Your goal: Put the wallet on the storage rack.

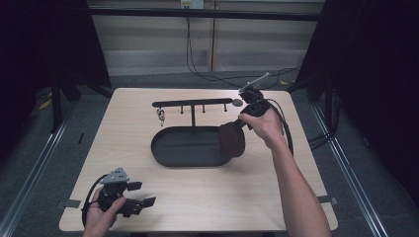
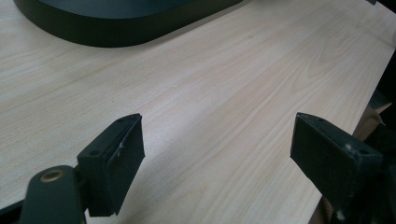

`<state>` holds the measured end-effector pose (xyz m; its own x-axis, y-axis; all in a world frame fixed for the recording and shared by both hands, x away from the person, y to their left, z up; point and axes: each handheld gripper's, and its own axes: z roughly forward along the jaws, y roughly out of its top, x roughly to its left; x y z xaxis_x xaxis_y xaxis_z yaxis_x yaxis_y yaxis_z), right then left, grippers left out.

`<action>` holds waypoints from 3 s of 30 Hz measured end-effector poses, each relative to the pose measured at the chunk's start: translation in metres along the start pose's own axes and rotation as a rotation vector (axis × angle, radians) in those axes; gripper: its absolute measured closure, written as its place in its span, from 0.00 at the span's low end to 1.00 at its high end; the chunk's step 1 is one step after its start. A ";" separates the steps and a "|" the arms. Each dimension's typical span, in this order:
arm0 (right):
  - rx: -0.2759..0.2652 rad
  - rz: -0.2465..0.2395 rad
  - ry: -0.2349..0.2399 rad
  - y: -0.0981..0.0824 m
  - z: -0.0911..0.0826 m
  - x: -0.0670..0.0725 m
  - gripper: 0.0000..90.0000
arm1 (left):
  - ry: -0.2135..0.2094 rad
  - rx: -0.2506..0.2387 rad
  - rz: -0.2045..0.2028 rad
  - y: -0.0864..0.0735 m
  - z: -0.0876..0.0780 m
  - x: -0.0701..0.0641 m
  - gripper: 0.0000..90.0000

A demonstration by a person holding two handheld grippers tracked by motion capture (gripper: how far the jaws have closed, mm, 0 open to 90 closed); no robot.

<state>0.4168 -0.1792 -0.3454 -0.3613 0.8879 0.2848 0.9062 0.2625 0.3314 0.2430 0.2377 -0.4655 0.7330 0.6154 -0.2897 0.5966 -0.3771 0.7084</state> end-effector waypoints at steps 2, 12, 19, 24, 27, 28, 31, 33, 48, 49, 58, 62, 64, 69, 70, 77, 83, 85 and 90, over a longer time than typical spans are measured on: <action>-0.016 0.008 0.004 0.001 0.000 -0.001 0.94 | 0.000 0.001 0.001 0.000 0.000 0.000 0.19; -0.043 0.043 0.032 0.001 0.019 -0.007 0.94 | -0.001 -0.003 0.001 0.000 -0.001 0.001 0.19; -0.058 0.054 0.049 0.001 0.033 -0.009 0.94 | 0.000 -0.007 0.002 0.000 -0.002 0.001 0.19; -0.067 0.065 0.065 0.000 0.042 -0.011 0.94 | 0.001 -0.006 0.000 0.000 -0.001 0.001 0.19; -0.068 0.072 0.070 0.000 0.047 -0.012 0.94 | 0.001 -0.006 0.000 0.000 -0.001 0.002 0.19; -0.066 0.074 0.075 -0.001 0.048 -0.013 0.94 | 0.002 -0.006 0.000 0.000 -0.002 0.002 0.19; -0.069 0.078 0.079 -0.002 0.052 -0.015 0.94 | -0.001 -0.008 -0.001 0.000 -0.001 0.001 0.19; -0.076 0.084 0.080 -0.004 0.054 -0.017 0.94 | 0.001 -0.004 0.002 0.000 -0.001 0.002 0.19; -0.118 0.108 0.104 -0.010 0.068 -0.021 0.93 | 0.000 -0.006 -0.001 0.000 -0.002 0.002 0.19; -0.120 0.109 0.097 -0.010 0.069 -0.022 0.93 | -0.001 -0.007 -0.001 0.000 -0.002 0.002 0.19; -0.158 0.114 0.085 -0.015 0.078 -0.026 0.90 | -0.003 -0.007 0.001 0.000 -0.001 0.001 0.19; -0.153 0.102 0.086 -0.016 0.084 -0.025 0.89 | 0.000 -0.007 -0.001 0.000 -0.002 0.002 0.19; -0.169 0.105 0.100 -0.017 0.085 -0.026 0.86 | -0.001 -0.006 -0.001 0.000 -0.002 0.002 0.19; -0.184 0.091 0.105 -0.022 0.081 -0.026 0.82 | -0.001 -0.006 -0.001 0.000 -0.001 0.002 0.19; -0.190 0.090 0.105 -0.023 0.079 -0.026 0.80 | 0.000 -0.006 -0.001 0.000 -0.001 0.002 0.19; -0.267 0.047 0.104 -0.034 0.063 -0.024 0.64 | 0.006 -0.007 -0.009 0.000 -0.001 0.002 0.19; -0.309 0.029 0.102 -0.051 0.055 -0.028 0.52 | 0.010 -0.015 -0.017 0.000 -0.002 0.004 0.19; -0.328 0.030 0.100 -0.056 0.052 -0.030 0.49 | 0.010 -0.016 -0.019 0.000 -0.003 0.004 0.19; -0.351 0.011 0.086 -0.072 0.045 -0.031 0.44 | 0.015 -0.028 -0.031 0.000 -0.003 0.004 0.19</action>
<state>0.3729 -0.2086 -0.4188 -0.3824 0.8509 0.3602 0.7852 0.0937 0.6122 0.2453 0.2424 -0.4647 0.7092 0.6370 -0.3021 0.6094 -0.3383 0.7171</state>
